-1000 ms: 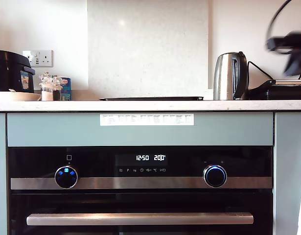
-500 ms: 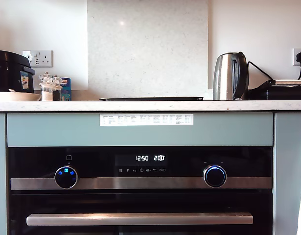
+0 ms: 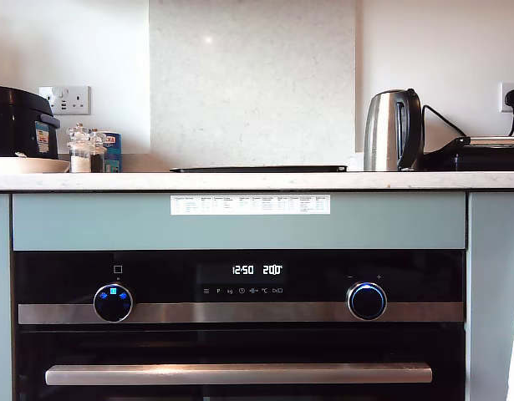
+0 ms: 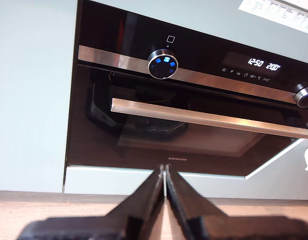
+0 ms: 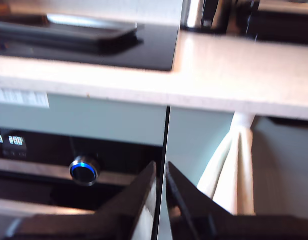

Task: Switch the oven temperature to 200 degrees by turning the right rotary switch until the correct number is selected

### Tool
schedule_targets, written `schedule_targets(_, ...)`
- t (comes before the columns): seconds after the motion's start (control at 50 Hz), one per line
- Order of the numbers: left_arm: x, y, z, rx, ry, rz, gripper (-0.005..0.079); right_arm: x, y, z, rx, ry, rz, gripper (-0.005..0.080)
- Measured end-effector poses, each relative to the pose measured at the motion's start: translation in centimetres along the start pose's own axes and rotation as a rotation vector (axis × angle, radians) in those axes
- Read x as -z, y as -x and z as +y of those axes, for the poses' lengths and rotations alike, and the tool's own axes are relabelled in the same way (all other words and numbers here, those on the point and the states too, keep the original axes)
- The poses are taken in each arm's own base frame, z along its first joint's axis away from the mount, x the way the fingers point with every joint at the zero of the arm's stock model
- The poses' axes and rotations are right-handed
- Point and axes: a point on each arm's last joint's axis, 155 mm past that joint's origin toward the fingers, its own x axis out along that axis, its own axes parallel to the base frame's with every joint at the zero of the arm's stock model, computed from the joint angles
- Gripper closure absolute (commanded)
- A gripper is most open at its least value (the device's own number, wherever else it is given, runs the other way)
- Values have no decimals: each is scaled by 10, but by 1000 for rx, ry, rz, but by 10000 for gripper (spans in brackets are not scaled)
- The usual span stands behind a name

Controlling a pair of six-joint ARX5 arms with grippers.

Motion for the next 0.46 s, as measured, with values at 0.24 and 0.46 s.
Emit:
schedule_targets(0.24, 0, 0, 0, 0, 0, 0, 764, -28, 24, -2, 13, 4, -133, 712)
schedule_targets(0.46, 0, 0, 0, 0, 0, 1, 764, -32, 27, -2, 11, -1, -153, 712)
